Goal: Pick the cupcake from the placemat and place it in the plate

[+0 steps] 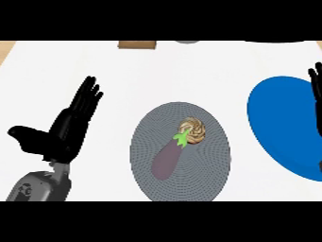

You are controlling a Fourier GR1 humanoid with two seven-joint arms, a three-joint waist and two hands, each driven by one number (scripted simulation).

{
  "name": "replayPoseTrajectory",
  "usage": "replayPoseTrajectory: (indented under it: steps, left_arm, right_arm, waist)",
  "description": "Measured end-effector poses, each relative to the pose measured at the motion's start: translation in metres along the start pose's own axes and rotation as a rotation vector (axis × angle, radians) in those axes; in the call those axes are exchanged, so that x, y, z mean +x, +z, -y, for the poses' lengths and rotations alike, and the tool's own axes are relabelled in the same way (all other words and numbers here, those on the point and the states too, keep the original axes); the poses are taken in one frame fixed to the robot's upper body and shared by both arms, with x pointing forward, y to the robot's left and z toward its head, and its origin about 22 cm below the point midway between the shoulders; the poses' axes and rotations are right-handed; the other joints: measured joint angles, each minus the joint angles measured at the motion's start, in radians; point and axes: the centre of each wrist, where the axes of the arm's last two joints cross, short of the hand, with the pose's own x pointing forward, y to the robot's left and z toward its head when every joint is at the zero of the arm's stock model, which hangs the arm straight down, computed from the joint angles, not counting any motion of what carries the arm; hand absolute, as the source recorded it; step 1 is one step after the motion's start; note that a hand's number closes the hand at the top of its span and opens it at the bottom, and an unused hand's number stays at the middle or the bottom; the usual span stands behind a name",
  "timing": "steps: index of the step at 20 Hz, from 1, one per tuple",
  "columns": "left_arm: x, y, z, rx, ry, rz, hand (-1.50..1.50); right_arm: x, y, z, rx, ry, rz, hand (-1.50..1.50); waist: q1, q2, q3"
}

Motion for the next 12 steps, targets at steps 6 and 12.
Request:
replayPoseTrajectory:
  steps: [6, 12]
  left_arm:
    - [-0.022, 0.012, -0.030, 0.146, -0.135, -0.153, 0.00]
    - [-0.042, 0.025, -0.046, 0.215, -0.193, -0.270, 0.00]
  right_arm:
    - [0.013, 0.002, -0.087, 0.055, -0.108, -0.059, 1.50]
    - [-0.012, 0.015, -0.052, 0.036, 0.518, -0.030, 1.50]
  waist:
    - [0.007, 0.000, -0.002]
    - [0.007, 0.006, -0.020]
